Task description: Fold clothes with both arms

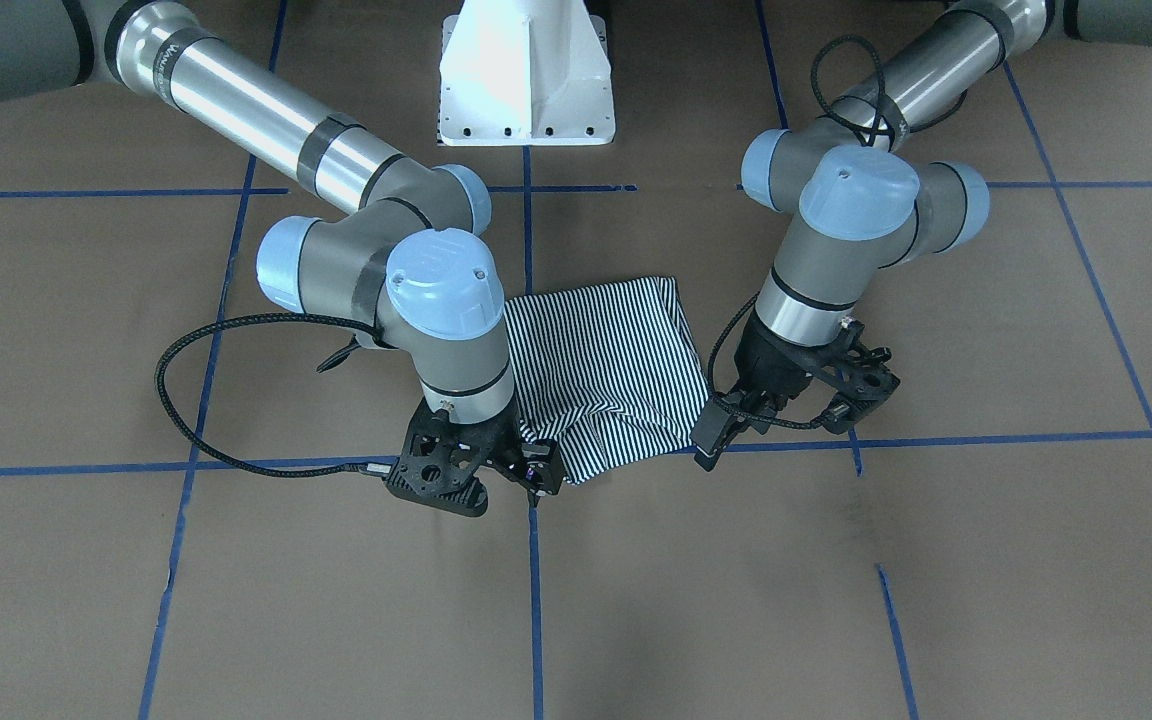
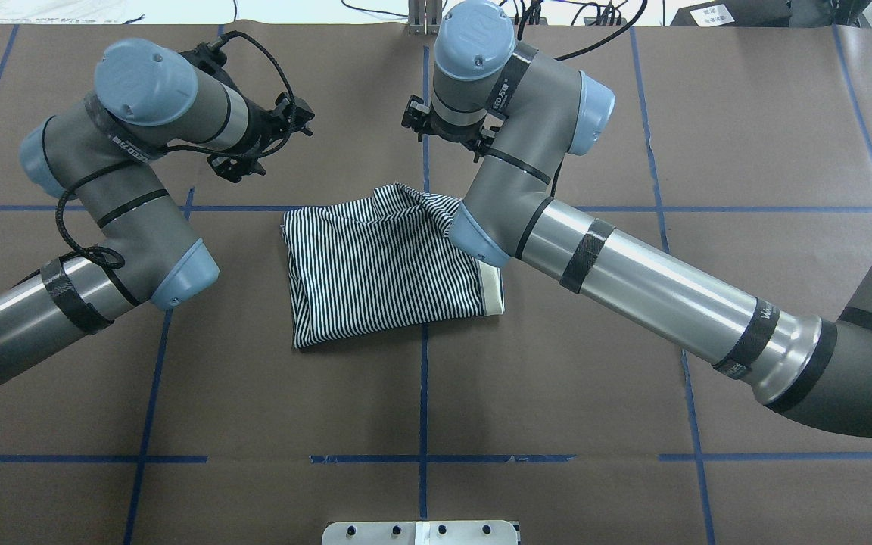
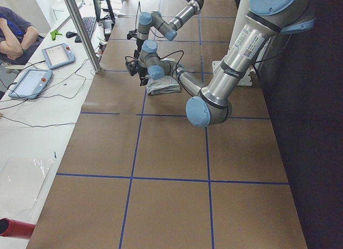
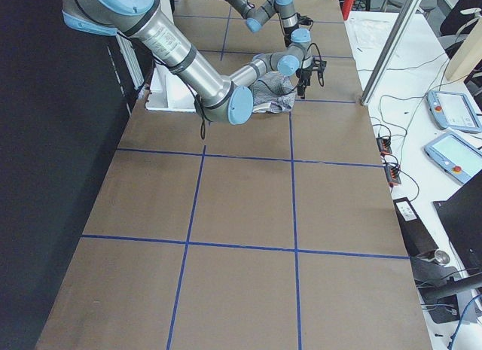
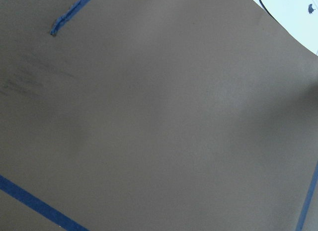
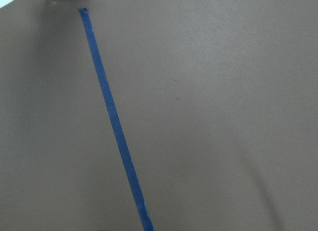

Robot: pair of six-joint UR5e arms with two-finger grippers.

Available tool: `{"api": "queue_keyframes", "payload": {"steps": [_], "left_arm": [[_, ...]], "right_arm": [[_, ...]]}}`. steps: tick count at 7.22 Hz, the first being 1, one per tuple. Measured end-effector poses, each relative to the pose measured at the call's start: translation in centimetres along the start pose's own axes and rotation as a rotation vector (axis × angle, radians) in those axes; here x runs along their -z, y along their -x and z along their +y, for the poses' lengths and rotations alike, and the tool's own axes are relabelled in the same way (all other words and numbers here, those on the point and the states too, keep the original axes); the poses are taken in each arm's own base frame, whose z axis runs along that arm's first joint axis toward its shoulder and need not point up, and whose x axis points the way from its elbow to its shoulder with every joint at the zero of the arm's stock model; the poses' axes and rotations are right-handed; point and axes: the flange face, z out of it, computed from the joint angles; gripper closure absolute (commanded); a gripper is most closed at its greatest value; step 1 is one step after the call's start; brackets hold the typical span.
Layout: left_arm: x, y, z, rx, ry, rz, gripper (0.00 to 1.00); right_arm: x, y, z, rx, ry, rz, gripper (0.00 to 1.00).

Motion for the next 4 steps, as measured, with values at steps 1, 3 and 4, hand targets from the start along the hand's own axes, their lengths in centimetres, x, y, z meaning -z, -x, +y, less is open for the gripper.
{"api": "queue_keyframes", "payload": {"steps": [1,3,4], "left_arm": [[0.8,0.4,-1.1,0.008,0.006,0.001,0.0],[2.4,1.4,-3.2,-0.005,0.017,0.001,0.0],[2.9,1.7,-3.8,-0.016,0.016,0.0,0.0]], "right_arm": [[-0.3,0.7,2.3,0.009,0.046,0.036,0.0],[-1.8,1.4,6.4,0.029,0.099,0.114,0.0],[-2.6,1.1,7.3,0.042,0.104,0.149,0.0]]}}
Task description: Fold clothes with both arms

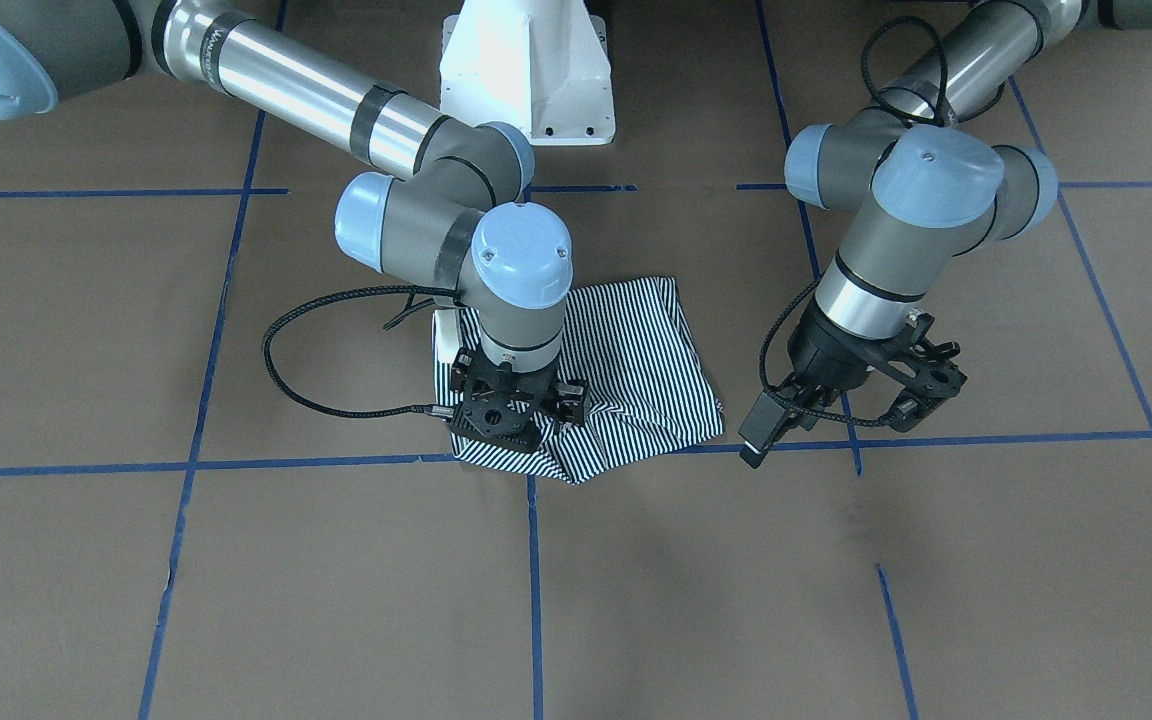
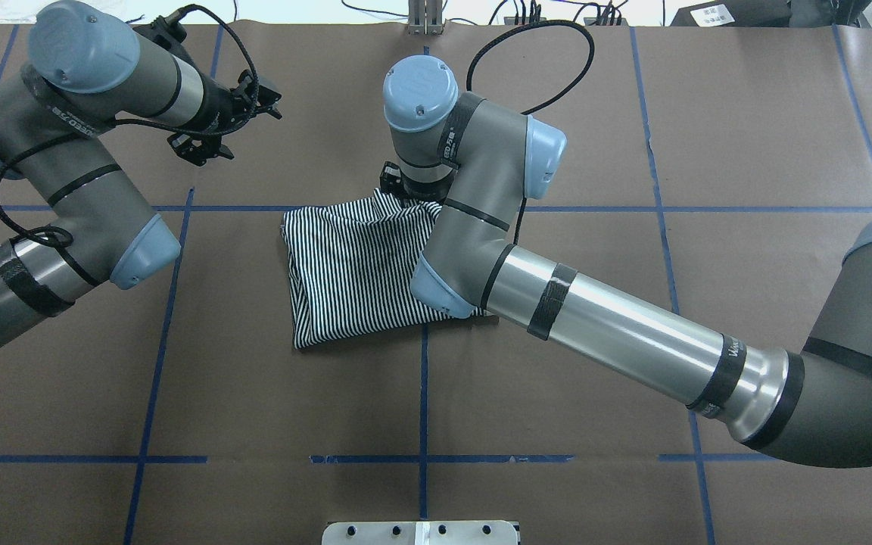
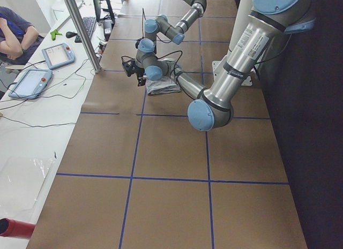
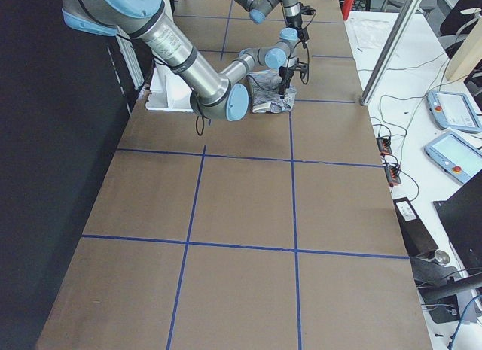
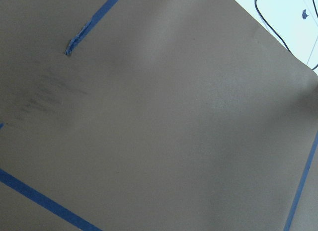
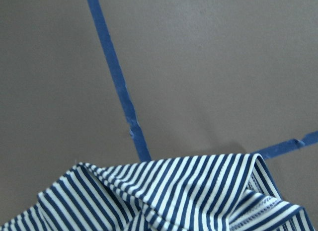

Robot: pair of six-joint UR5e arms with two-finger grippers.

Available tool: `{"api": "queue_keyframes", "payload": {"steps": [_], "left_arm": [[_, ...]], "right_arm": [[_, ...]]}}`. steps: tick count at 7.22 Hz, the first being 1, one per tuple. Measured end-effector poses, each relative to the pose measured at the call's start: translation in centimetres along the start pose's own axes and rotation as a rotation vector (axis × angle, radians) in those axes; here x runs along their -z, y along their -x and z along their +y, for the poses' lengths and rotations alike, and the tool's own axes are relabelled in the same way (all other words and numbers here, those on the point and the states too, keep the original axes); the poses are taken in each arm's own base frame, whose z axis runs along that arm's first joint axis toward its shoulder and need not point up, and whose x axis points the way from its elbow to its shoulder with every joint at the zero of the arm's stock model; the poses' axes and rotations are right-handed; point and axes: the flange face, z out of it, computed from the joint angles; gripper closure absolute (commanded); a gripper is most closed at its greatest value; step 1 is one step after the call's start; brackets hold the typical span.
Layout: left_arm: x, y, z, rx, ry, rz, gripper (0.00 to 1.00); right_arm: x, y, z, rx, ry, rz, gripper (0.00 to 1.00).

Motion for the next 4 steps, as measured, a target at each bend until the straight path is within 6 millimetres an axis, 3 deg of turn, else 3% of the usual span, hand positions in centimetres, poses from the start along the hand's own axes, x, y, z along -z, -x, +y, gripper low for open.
{"api": "queue_keyframes", "payload": {"steps": [2,4], "left_arm": [[0.3,0.2,-0.3,-0.007,-0.001,-0.001,0.0],[0.5,0.1,-0.3,-0.007,0.0,0.001,0.0]], "right_arm": [[-1.5,-1.0,-0.5,0.063,-0.03,0.075,0.0],[-2.6,-2.9,-2.6,0.134,-0.063,0.135,0.0]]}}
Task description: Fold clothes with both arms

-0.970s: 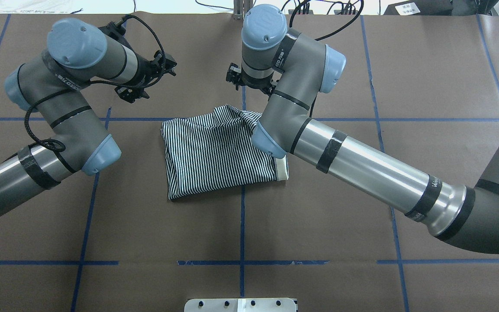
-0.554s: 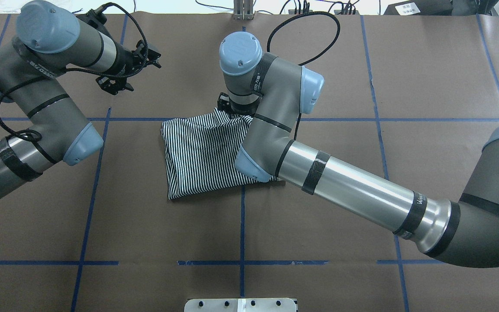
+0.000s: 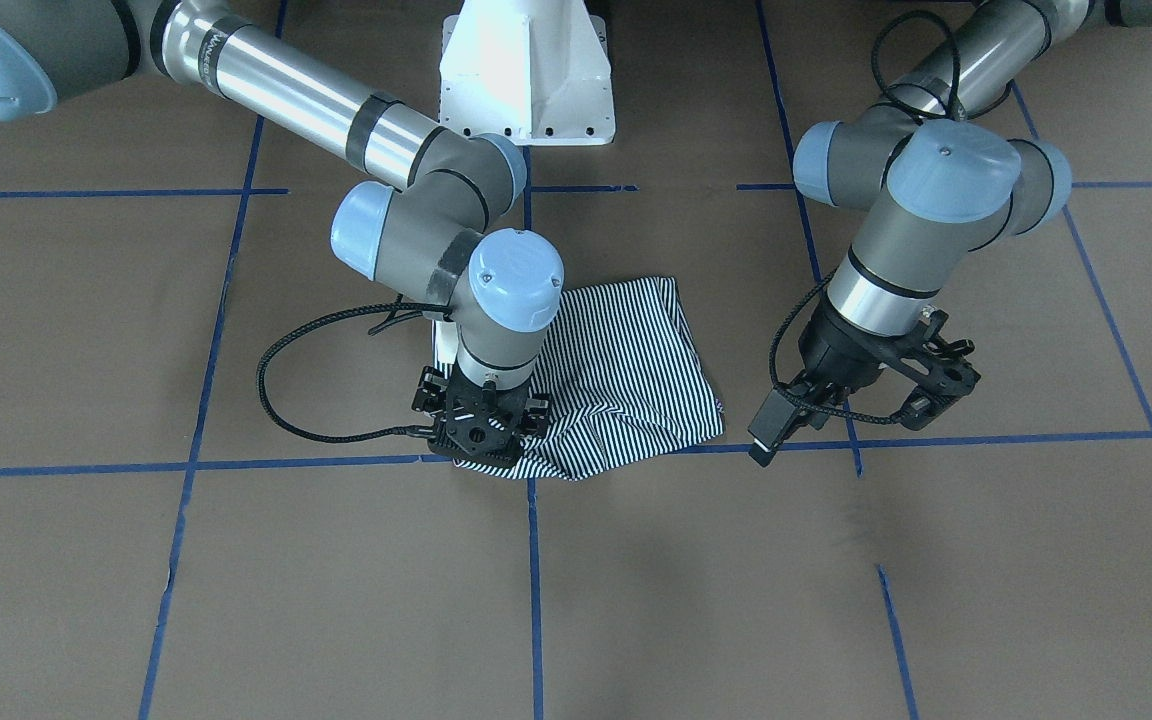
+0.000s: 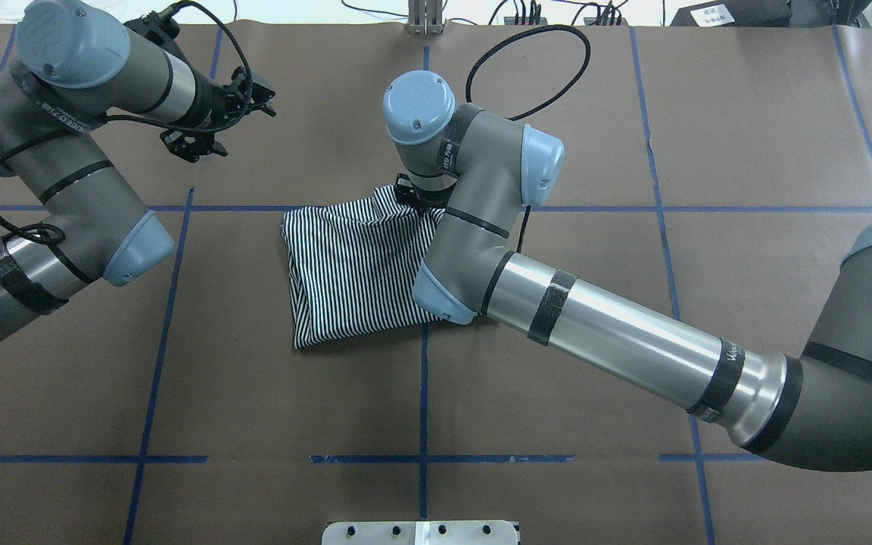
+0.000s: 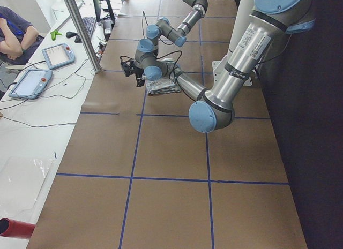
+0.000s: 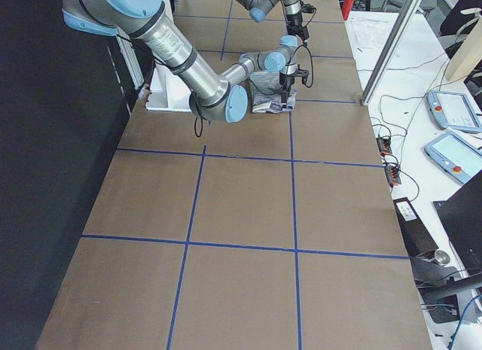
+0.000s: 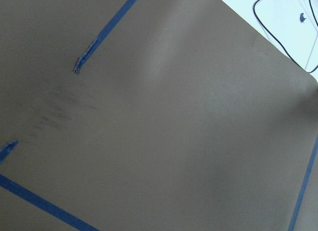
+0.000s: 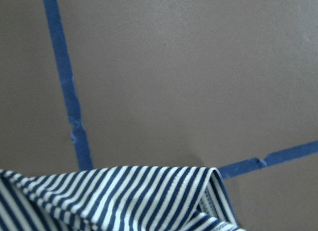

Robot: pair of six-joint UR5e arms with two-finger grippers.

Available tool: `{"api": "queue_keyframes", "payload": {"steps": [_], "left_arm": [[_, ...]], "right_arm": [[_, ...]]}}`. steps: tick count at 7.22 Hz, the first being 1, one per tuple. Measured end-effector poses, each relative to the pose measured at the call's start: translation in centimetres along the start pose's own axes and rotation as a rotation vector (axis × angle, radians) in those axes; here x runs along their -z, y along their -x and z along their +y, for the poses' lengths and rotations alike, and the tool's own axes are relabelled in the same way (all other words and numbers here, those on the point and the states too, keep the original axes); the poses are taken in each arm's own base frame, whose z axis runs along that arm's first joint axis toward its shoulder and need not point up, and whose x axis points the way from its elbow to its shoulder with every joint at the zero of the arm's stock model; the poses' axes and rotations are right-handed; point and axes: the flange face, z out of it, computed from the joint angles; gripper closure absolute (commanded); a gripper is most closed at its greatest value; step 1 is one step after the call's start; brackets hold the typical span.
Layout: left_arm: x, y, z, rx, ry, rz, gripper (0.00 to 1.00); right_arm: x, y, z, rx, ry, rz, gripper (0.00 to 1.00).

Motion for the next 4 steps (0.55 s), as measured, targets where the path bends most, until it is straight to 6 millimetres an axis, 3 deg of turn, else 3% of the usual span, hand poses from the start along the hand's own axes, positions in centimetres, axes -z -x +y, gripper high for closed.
{"api": "queue_keyframes", "payload": {"steps": [2,4], "left_arm": [[0.2,-0.1,0.1,-0.001,0.001,0.003,0.0],[0.4,-0.1,-0.1,-0.001,-0.002,0.004,0.0]], "right_arm": [[0.2,-4.2,-5.6,0.049,-0.037,0.034,0.0],[2.0,-9.0,-11.8,0.1,-0.073,0.051,0.0]]}}
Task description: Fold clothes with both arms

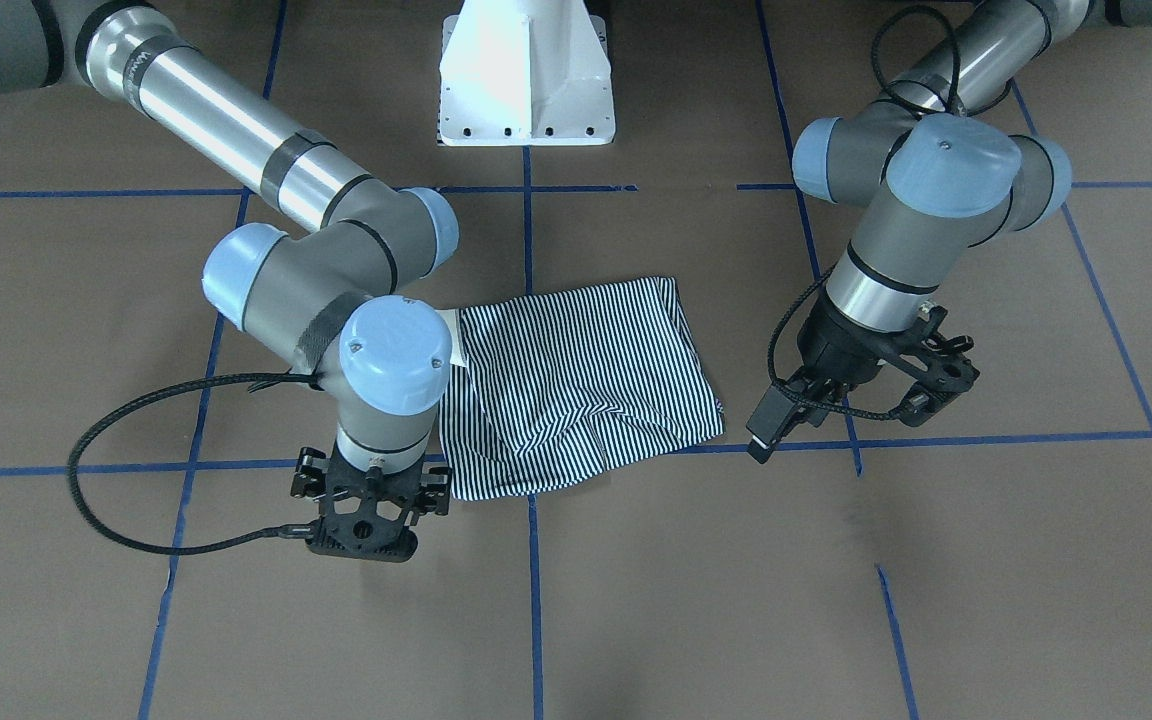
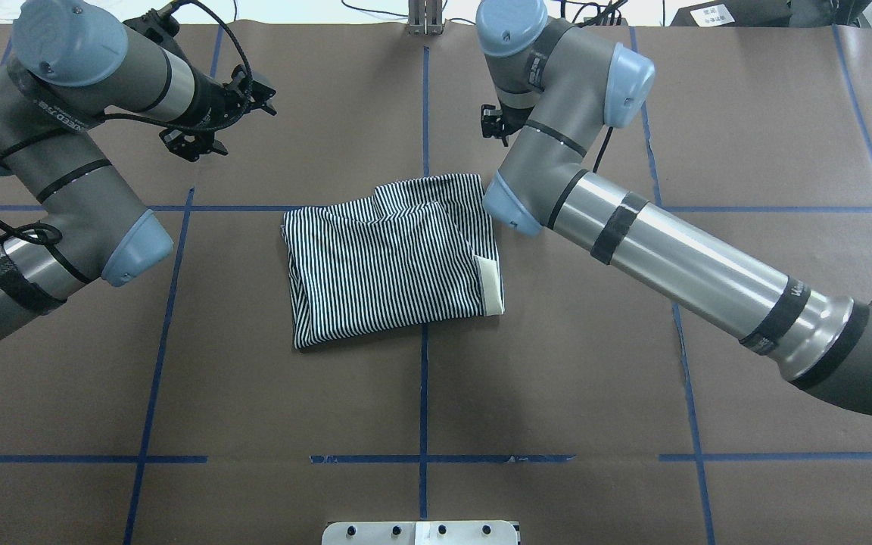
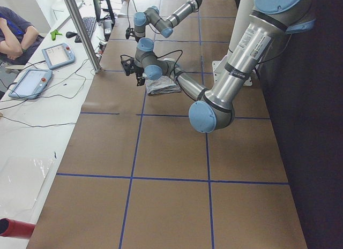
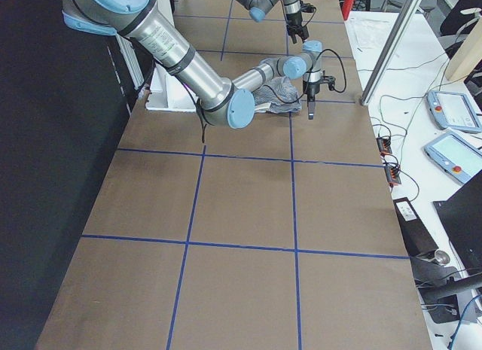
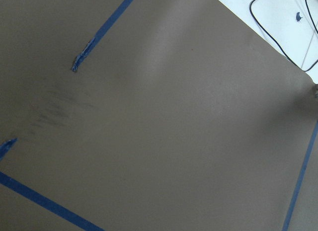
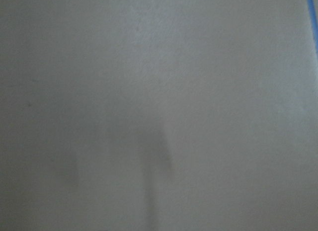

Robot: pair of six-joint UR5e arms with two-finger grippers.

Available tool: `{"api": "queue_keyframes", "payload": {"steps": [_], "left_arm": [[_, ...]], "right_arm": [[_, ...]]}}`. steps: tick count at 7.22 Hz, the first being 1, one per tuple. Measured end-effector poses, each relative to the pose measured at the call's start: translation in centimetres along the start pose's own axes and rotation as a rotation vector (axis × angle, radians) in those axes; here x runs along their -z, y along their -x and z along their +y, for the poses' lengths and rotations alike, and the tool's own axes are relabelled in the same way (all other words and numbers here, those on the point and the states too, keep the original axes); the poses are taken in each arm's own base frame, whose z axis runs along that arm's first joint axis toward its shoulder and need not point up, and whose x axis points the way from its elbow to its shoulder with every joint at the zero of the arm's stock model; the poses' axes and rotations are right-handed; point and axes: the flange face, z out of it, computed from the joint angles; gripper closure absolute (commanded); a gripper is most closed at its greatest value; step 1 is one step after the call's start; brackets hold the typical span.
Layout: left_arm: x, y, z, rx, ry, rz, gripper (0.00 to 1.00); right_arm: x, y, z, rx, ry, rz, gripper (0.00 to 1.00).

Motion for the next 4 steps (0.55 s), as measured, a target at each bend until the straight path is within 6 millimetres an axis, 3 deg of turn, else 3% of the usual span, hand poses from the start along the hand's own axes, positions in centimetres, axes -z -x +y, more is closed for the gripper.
{"api": "queue_keyframes", "payload": {"steps": [2,3,4], "left_arm": [[1.2,0.7,-2.4,-0.032,-0.012,0.001,0.0],[2.6,2.5,-4.9,-0.093,-0.018,-0.006,0.0],[4.5,5.4,-7.9,-0.183,-0.028,-0.02,0.0]], "right_arm": [[0.9,-6.0,-3.9,0.041,0.007,-0.024,0.0],[1.5,-11.4,-5.4,0.065,0.028,-0.064,0.0],[1.7,-18.1,-6.2,0.097,0.041,-0.101,0.0]]}}
